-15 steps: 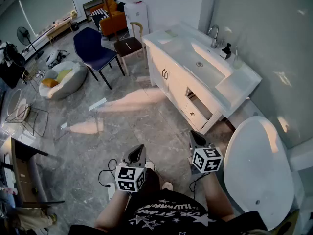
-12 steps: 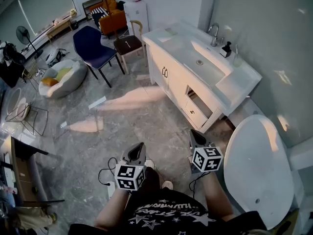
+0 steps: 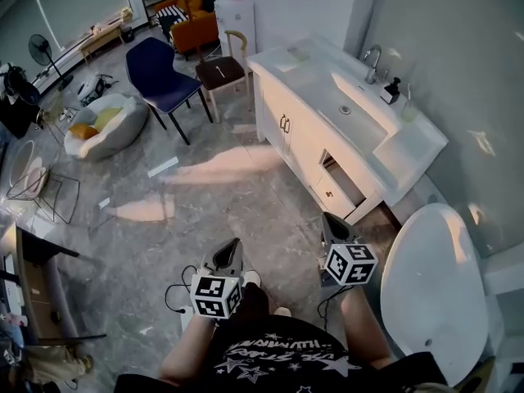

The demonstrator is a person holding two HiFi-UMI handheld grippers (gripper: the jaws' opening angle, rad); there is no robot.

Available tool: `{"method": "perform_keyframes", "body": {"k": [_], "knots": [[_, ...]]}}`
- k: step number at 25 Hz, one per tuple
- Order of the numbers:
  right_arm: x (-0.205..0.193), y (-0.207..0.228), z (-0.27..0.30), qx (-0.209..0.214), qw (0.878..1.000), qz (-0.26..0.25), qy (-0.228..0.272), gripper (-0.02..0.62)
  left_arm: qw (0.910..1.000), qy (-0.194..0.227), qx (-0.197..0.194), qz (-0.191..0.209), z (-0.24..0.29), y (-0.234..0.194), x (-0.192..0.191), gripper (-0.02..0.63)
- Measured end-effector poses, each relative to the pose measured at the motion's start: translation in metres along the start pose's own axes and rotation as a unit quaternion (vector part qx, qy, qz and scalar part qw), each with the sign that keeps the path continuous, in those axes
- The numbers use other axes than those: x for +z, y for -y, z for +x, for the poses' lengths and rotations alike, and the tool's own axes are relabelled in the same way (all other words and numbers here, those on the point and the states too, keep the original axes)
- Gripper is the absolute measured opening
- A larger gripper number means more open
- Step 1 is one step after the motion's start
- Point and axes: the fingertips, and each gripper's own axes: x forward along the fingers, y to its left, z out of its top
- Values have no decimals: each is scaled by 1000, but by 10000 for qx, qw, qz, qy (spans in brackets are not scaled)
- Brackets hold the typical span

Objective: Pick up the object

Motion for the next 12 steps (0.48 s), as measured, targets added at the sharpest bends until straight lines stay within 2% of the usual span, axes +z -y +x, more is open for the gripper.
{"method": "perform_keyframes", "body": {"k": [7,8,9,12], "knots": [[41,-19,82,-37,9998,106,167,18,9998,162,-102,60,47,-69,44,16],[46,-22,96,-41,9998,96,152,44,9997,186,-116,70,53,-81,50,16],[50,-25,110,-47,9999,92,130,104,9997,213,-124,67,60,-92,55,15],[57,-33,148,-97,9997,175,103,199,9995,298,-142,30,76,-126,66,15]]}}
